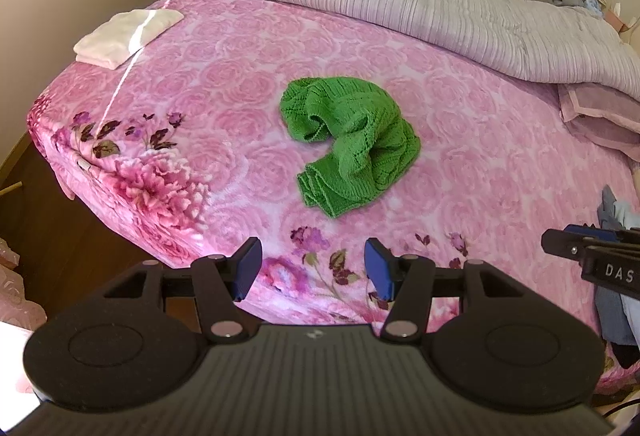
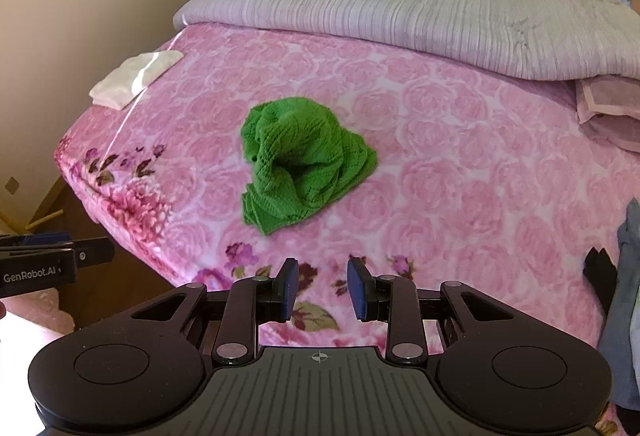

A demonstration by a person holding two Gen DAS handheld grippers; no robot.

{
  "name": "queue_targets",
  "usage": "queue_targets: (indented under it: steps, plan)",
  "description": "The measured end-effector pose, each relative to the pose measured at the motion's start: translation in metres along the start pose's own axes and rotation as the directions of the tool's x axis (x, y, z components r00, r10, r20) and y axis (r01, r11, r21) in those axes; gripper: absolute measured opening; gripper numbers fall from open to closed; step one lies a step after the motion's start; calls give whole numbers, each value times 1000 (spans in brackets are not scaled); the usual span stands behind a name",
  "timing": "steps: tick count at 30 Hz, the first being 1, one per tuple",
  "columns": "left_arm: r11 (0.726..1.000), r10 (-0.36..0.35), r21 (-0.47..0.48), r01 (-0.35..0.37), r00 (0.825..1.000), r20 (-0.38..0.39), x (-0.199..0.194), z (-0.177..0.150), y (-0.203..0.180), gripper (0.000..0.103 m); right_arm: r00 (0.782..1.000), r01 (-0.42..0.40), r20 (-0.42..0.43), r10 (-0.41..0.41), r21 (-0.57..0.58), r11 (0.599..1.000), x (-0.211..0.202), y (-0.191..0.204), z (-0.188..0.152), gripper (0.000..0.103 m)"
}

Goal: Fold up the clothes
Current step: 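Move both grippers toward the crumpled green vest on the bed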

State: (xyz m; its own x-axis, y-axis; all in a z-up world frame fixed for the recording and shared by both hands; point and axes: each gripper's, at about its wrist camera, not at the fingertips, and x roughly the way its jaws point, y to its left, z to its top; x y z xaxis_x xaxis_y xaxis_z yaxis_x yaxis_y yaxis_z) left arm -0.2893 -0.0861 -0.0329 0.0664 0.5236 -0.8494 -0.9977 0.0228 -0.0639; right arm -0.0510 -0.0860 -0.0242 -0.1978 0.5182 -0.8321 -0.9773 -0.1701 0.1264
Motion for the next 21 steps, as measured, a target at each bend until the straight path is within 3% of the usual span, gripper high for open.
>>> queue_targets:
  steps: [11, 21]
  plan:
    - [999, -42, 19, 42, 998, -36, 49, 46, 42, 51, 998, 62, -11, -61, 74, 995, 38, 7, 36, 31]
    - [994, -90, 54, 96, 991, -103, 126, 110, 114, 51, 985, 154, -100, -141, 148, 977, 110, 36, 79, 31]
